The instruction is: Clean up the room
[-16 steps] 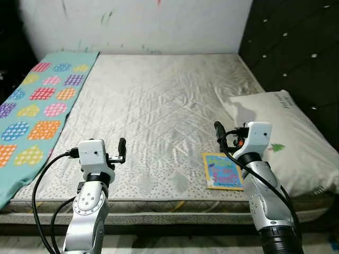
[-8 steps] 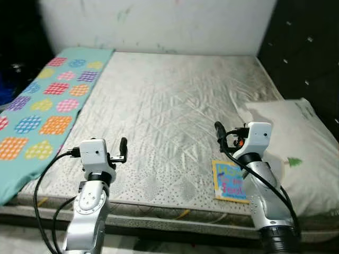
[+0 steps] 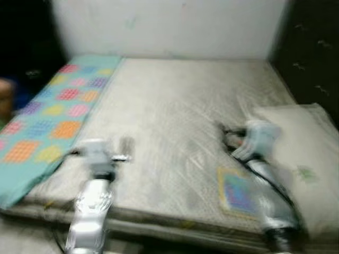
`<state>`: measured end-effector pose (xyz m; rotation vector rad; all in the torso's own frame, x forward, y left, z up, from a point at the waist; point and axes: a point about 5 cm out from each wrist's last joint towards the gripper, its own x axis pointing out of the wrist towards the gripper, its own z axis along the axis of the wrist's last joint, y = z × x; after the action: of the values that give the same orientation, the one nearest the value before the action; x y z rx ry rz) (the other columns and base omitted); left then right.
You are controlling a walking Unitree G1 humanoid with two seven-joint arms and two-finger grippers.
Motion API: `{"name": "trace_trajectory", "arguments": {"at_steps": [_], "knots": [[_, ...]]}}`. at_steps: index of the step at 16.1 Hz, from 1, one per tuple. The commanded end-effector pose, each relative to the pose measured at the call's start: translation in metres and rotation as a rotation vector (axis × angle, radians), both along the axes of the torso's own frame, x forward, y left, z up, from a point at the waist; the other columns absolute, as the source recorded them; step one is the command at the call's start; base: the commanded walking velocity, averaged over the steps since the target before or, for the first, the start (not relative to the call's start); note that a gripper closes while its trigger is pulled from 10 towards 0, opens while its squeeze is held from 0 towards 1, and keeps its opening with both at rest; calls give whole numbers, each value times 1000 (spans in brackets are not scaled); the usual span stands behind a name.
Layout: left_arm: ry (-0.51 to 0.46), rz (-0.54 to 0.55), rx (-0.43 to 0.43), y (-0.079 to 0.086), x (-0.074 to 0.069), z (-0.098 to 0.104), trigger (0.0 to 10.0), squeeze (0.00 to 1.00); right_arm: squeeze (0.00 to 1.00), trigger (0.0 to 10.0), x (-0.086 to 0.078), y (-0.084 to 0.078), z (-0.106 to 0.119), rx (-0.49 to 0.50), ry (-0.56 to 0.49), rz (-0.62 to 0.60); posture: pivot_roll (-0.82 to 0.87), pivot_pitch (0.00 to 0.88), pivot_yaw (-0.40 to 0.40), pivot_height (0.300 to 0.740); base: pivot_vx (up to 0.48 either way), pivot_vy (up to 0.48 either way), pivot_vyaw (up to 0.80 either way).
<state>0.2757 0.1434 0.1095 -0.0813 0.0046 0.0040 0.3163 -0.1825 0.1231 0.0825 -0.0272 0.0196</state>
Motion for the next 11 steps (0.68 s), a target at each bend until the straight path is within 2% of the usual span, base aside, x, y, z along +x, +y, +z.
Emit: {"name": "trace_trajectory", "arguments": {"at_steps": [1,3,5,6,9,11], "knots": [[13,50,24,18,-1,-2,10000,0,0,10000,5,21,8,22,-29,58,-46,0,21,740,319,0,0],[8,52,23,18,-1,-1,10000,0,0,10000,5,21,8,22,-29,58,-46,0,20,740,294,0,0],[12,98,-22,16,1,-2,10000,0,0,10000,4,20,7,20,-27,56,-46,0,20,740,0,0,0],[10,73,-52,13,2,-1,10000,0,0,10000,4,19,7,20,-26,55,-46,0,20,740,0,0,0],[10,48,-64,10,1,-1,10000,0,0,10000,5,19,6,23,-22,52,-46,0,20,740,0,0,-133],[11,47,-64,10,1,-1,10000,0,0,10000,4,19,6,22,-23,52,-47,0,21,740,0,358,-428]]}}
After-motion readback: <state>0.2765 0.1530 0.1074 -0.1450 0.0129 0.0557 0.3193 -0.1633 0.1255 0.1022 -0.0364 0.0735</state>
